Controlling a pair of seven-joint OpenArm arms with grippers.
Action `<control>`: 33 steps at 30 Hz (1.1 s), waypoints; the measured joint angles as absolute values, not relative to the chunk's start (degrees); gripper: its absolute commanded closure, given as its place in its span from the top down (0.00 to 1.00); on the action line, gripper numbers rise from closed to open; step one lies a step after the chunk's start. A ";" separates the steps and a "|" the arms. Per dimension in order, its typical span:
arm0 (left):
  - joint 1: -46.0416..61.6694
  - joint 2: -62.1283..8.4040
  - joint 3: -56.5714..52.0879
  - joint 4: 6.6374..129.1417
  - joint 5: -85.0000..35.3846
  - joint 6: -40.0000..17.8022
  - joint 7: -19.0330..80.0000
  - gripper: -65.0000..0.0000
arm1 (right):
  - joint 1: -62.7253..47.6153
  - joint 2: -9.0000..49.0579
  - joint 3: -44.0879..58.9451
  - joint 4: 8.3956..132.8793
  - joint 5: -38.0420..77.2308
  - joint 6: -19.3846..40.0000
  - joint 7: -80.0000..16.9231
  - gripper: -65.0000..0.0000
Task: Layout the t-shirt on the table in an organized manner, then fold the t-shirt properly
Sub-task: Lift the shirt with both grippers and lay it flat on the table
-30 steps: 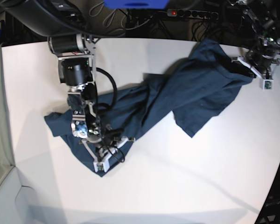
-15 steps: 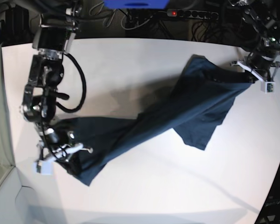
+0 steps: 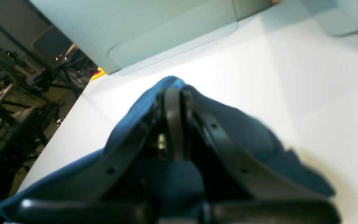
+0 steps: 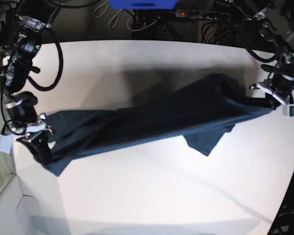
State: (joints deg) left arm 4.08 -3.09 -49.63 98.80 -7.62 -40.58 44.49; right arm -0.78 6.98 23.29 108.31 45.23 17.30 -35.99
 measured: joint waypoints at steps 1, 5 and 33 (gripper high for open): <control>3.18 -3.44 -49.25 98.80 -7.62 -40.56 44.53 0.00 | 0.25 7.07 23.24 107.66 45.06 17.34 -35.99 0.00; -2.39 -4.54 -46.11 99.04 -6.28 -40.12 44.97 0.00 | 9.02 7.27 20.69 100.05 44.88 17.39 -37.91 0.00; -30.59 -2.09 -27.59 95.48 2.07 -40.16 57.71 0.00 | 25.71 22.02 21.91 79.77 50.02 17.43 -44.25 0.00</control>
State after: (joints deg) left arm -30.59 -2.09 -27.59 95.48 2.07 -40.16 57.71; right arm 25.71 22.02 21.91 79.77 50.02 17.43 -44.25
